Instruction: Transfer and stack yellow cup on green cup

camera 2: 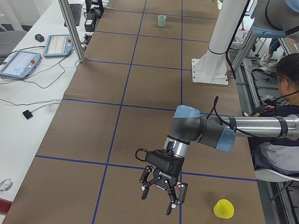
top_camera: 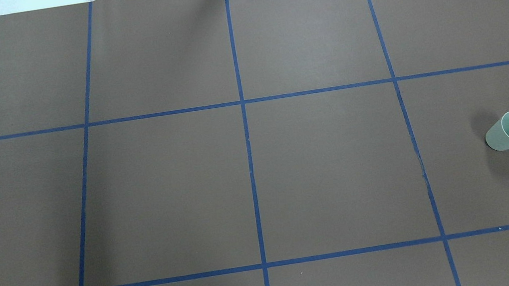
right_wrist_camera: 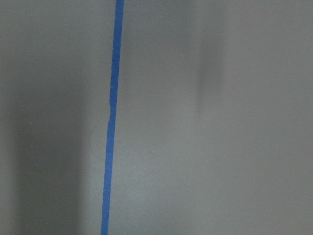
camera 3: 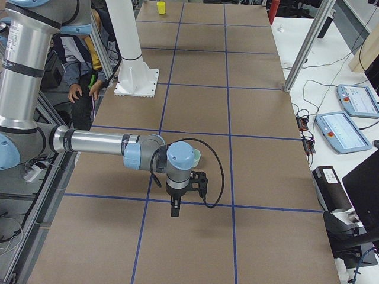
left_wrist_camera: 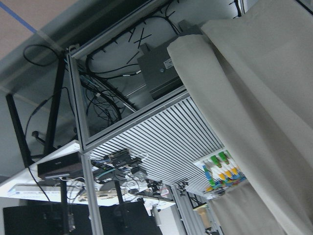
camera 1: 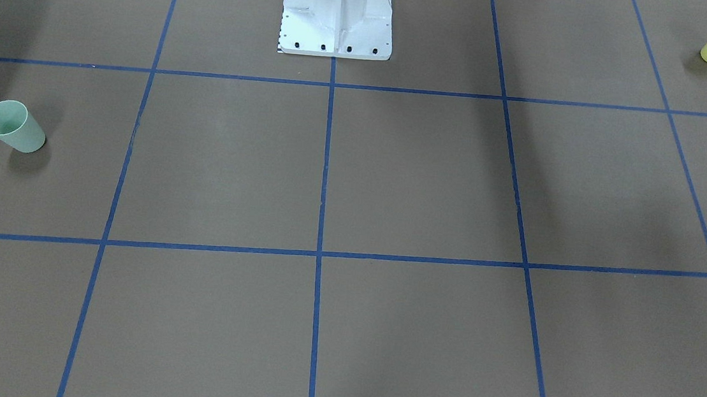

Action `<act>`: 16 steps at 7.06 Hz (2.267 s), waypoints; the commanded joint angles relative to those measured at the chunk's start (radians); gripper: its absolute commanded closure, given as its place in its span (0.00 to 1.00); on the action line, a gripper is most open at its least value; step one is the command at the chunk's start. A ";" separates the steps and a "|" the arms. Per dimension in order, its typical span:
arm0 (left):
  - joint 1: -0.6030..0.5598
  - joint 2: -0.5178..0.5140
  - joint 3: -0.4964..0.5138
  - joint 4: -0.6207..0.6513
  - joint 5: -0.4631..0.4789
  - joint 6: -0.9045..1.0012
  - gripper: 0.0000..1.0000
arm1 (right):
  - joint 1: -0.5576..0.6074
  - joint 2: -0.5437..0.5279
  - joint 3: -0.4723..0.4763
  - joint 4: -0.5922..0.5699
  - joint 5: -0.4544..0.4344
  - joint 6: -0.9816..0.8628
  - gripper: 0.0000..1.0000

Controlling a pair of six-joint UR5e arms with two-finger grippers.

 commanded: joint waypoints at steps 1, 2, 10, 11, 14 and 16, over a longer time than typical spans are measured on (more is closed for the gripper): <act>0.075 -0.014 -0.001 0.157 0.080 -0.186 0.00 | 0.000 0.000 -0.005 0.000 0.000 0.000 0.00; 0.117 -0.027 0.000 0.235 0.092 -0.275 0.00 | 0.000 0.000 -0.006 0.000 0.000 0.000 0.00; 0.572 -0.190 0.109 1.062 -0.257 -1.178 0.00 | -0.002 0.009 -0.019 0.011 -0.002 0.003 0.00; 0.597 -0.264 0.204 1.078 -0.320 -1.245 0.00 | 0.000 0.011 -0.019 0.012 -0.002 0.003 0.00; 0.730 -0.286 0.306 1.067 -0.530 -1.389 0.00 | -0.002 0.012 -0.019 0.012 -0.002 0.002 0.00; 0.783 -0.286 0.373 0.983 -0.632 -1.427 0.00 | -0.002 0.012 -0.017 0.012 -0.002 0.000 0.00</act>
